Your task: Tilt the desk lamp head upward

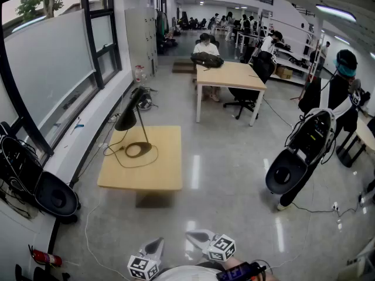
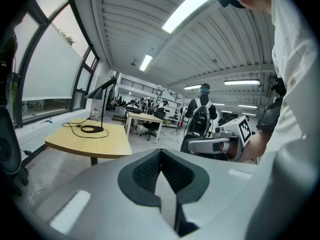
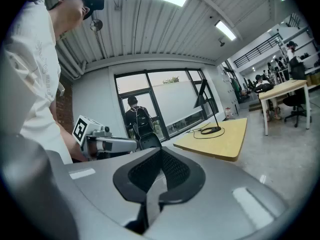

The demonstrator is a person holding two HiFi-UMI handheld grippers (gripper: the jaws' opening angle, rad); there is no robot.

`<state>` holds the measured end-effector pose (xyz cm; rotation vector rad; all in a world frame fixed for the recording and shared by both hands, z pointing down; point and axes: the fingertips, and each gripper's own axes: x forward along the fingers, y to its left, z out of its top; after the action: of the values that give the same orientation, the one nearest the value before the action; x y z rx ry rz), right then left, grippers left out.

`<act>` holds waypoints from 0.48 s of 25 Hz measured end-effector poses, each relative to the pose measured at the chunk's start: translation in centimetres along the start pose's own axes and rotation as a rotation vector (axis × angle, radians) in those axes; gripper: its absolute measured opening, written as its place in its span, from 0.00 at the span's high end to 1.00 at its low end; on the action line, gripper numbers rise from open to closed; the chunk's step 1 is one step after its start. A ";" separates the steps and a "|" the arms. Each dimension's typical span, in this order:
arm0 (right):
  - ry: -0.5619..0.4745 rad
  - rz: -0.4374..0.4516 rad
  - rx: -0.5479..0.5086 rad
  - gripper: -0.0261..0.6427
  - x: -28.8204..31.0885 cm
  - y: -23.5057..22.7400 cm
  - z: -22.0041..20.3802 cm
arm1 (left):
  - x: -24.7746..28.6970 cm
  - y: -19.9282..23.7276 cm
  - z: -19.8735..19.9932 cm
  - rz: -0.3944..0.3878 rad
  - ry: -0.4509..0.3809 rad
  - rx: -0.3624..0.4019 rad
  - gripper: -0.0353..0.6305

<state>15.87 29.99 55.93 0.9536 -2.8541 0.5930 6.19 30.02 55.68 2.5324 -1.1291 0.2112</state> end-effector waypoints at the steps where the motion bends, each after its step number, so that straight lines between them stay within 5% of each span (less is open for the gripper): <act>1: -0.003 -0.002 0.005 0.94 0.3 0.3 -0.2 | -0.3 0.3 0.1 -0.001 -0.006 0.001 0.94; 12: -0.070 -0.034 0.008 0.93 1.5 2.5 0.7 | -3.9 2.5 -0.2 0.013 -0.034 -0.008 0.94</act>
<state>13.25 30.69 54.76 1.0417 -2.8924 0.5791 1.68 31.23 55.48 2.5310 -1.1576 0.1677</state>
